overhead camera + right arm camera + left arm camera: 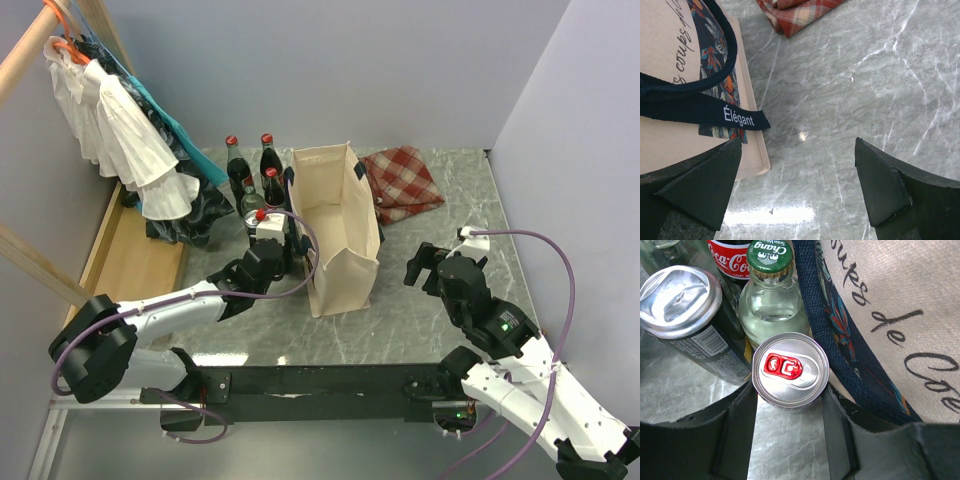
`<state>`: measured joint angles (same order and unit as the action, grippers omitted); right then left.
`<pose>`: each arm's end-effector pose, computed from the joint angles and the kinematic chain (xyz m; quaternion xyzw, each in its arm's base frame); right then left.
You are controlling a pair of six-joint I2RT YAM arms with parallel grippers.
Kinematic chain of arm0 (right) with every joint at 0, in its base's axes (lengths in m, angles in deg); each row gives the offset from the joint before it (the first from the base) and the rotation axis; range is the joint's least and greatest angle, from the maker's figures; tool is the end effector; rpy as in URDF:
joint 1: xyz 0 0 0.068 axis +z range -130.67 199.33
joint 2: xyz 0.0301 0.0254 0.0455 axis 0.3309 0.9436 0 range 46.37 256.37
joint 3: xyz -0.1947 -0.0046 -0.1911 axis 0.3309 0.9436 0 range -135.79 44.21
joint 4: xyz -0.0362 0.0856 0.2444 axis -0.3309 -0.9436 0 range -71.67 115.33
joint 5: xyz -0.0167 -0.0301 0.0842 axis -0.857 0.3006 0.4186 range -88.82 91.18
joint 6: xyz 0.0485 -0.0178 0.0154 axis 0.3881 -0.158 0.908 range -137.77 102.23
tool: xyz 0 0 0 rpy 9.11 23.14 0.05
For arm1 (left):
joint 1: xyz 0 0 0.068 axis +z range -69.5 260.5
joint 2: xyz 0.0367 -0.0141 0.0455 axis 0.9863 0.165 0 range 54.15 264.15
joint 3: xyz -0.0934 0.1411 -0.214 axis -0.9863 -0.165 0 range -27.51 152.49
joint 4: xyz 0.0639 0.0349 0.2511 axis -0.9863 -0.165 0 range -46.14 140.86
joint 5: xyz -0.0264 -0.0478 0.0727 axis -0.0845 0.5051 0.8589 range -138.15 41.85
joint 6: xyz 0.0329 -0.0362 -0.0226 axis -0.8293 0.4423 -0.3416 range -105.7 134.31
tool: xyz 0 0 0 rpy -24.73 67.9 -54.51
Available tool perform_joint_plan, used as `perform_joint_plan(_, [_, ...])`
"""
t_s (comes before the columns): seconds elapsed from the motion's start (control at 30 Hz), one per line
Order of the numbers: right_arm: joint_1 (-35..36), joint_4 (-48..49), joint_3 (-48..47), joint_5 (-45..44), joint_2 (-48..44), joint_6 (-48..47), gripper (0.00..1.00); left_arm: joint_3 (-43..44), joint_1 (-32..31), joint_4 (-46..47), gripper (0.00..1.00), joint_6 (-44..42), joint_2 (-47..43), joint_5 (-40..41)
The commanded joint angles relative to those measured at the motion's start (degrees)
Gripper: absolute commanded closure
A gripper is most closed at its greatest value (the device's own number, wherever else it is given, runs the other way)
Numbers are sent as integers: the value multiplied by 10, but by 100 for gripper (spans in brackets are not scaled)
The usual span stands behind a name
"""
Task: Take the beverage out of the canvas bag
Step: Place the drink at the center of the board.
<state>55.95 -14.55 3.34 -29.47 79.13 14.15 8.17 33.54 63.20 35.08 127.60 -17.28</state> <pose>0.1080 0.0577 0.2953 0.0939 0.8471 0.0734 0.5178 0.1972 -0.1847 0.2191 0.0461 0.8259 -0.1001 0.5529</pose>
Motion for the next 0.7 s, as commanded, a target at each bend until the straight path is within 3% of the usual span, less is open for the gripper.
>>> perform_joint_plan(0.0, [6, 10, -4, -13, -1, 3, 0, 15, -3, 36, 52, 9, -2, 10])
perform_joint_plan(0.33, [6, 11, -4, -12, 1, 3, 0, 22, -4, 31, 47, 3, -4, 16])
perform_joint_plan(0.67, [6, 9, -4, -13, 0, 3, 0, 33, -6, 22, 23, -1, -9, 26])
